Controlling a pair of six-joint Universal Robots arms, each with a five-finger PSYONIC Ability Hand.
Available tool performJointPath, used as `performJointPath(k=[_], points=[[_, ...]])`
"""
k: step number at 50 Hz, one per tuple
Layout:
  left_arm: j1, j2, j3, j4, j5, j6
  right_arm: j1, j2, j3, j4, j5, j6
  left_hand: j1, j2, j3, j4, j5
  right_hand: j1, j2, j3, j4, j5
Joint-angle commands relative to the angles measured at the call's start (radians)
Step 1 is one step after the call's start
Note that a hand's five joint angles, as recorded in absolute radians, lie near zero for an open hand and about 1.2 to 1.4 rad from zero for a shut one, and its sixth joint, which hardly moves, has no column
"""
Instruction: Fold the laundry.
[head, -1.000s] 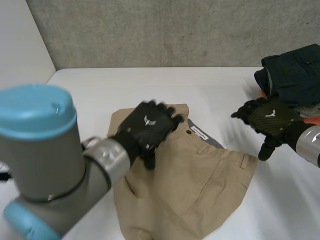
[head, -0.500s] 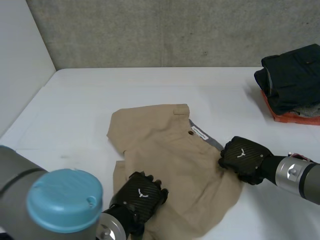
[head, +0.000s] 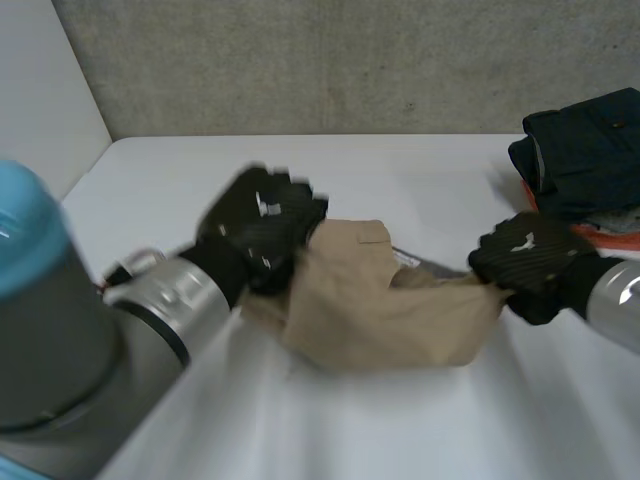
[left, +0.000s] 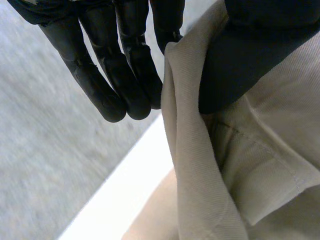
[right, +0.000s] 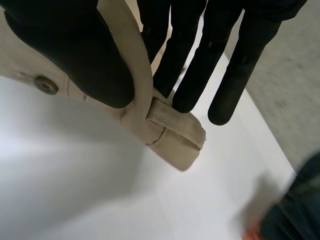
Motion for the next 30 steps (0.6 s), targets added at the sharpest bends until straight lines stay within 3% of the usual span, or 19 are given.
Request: performJointPath(k=[1, 3, 10, 14, 19, 23, 27, 30], points=[[0.049, -0.008, 0.152, -0.159, 0.113, -0.094, 0.038, -0.014, -0.115, 0.320, 0.098, 0.038, 0.254, 0.199, 0.214, 0.204, 0.212, 0.283, 0.223, 0.212, 0.205, 0.215], [0.059, -0.068, 0.189, -0.195, 0.113, -0.102, 0.090, 0.035, -0.144, 0.314, 0.109, 0.043, 0.254, 0.199, 0.214, 0.204, 0.212, 0.283, 0.223, 0.212, 0.205, 0.215], [0.102, -0.340, 0.432, -0.275, 0.084, -0.028, 0.217, 0.274, -0.314, 0.170, 0.314, 0.071, 0.254, 0.199, 0.214, 0.204, 0.212, 0.283, 0.223, 0.212, 0.205, 0.215], [0.128, -0.427, 0.649, -0.242, 0.074, 0.007, 0.240, 0.368, -0.472, -0.040, 0.409, 0.118, 0.254, 0.199, 0.214, 0.204, 0.212, 0.283, 0.223, 0.212, 0.205, 0.215], [0.154, -0.464, 0.932, -0.080, 0.073, -0.001, 0.245, 0.373, -0.635, -0.377, 0.500, 0.271, 0.254, 0.199, 0.214, 0.204, 0.212, 0.283, 0.223, 0.212, 0.205, 0.215], [0.171, -0.461, 1.020, 0.104, 0.079, -0.024, 0.269, 0.332, -0.669, -0.552, 0.509, 0.327, 0.254, 0.199, 0.214, 0.204, 0.212, 0.283, 0.223, 0.212, 0.205, 0.215], [0.171, -0.460, 1.004, 0.204, 0.106, -0.080, 0.308, 0.302, -0.669, -0.533, 0.505, 0.305, 0.254, 0.199, 0.214, 0.204, 0.212, 0.283, 0.223, 0.212, 0.205, 0.215], [0.171, -0.460, 0.952, 0.192, 0.139, -0.111, 0.329, 0.299, -0.652, -0.485, 0.500, 0.292, 0.254, 0.199, 0.214, 0.204, 0.212, 0.283, 0.223, 0.212, 0.205, 0.215]])
